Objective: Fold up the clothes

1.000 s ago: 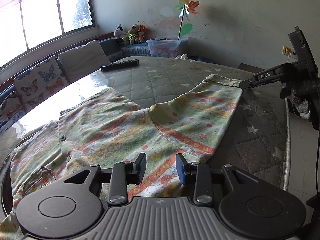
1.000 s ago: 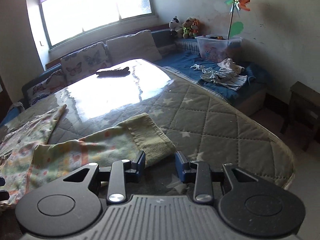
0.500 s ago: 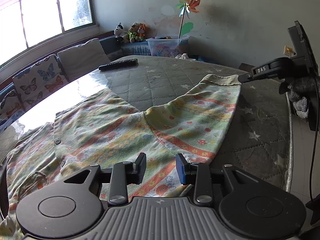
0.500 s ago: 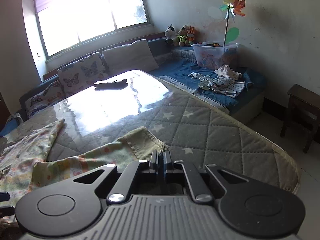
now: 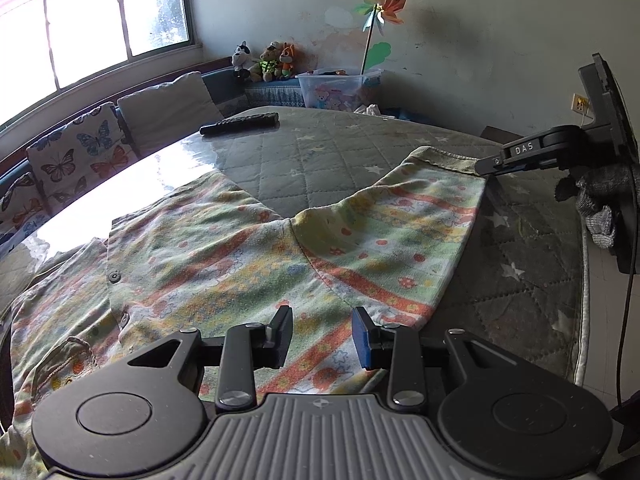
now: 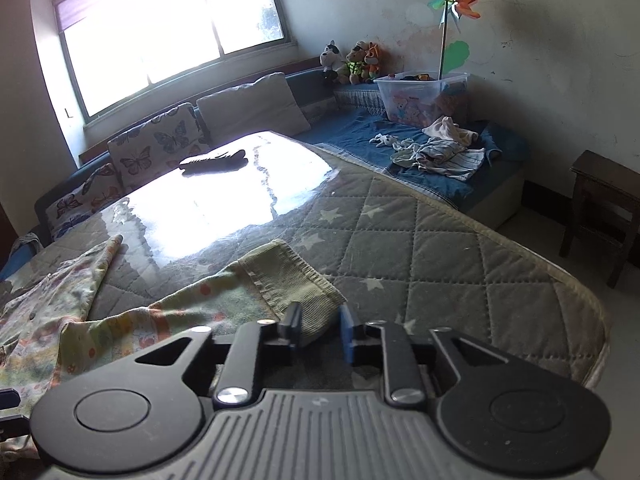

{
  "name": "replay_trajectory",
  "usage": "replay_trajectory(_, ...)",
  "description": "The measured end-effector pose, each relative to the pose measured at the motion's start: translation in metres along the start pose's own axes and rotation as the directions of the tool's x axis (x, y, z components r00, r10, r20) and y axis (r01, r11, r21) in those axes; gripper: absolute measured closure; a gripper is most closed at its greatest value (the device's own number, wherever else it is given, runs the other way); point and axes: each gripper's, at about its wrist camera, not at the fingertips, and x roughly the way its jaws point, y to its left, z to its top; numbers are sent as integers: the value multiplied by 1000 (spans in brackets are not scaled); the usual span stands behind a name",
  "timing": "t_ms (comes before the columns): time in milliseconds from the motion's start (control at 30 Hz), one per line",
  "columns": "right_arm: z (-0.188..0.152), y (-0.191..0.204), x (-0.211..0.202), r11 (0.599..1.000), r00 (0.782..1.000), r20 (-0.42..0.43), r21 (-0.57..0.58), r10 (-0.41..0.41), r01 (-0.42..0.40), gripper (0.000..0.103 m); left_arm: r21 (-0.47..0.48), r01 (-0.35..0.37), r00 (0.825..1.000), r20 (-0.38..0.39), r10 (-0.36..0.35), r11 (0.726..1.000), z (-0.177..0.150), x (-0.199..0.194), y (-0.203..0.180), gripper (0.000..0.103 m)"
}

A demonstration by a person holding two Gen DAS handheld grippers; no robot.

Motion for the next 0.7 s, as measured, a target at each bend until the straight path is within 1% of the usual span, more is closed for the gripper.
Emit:
replay_trajectory(100, -1, 5, 1, 1000, 1000, 6, -16, -8, 8, 76, -3, -2, 1000, -1, 2, 1000, 1, 0, 0, 68)
replay_trajectory(133, -1, 6, 2, 1000, 1000, 8, -21, -10, 10, 85, -3, -2, 1000, -2, 2, 1000, 1, 1, 0, 68)
replay_trajectory(167, -1, 6, 2, 1000, 1000, 8, -16, -7, 7, 99, -3, -1, 1000, -4, 1, 1000, 1, 1, -1, 68)
replay_trajectory(267, 1, 4, -3, 1000, 1000, 21, 4, 4, -4, 99, -1, 3, 1000, -8, -3, 1000, 0, 4, -2, 68)
replay_trajectory(400, 13, 7, -19, 1000, 997, 69, 7, 27, -28, 99, -2, 5, 1000, -11, -5, 1000, -2, 6, -2, 68)
replay_trajectory(500, 25, 14, -34, 998, 993, 102, 3, 61, -62, 100, -3, 8, 1000, -11, -8, 1000, -3, 8, -2, 68)
replay_trajectory(633, 42, 32, -54, 993, 982, 150, -45, 111, -106, 100, -7, 13, 1000, -5, -13, 1000, -4, 9, -2, 68)
replay_trajectory(700, 55, 50, -69, 984, 970, 178, -86, 168, -155, 100, -12, 13, 1000, 1, -13, 1000, -4, 8, -2, 66)
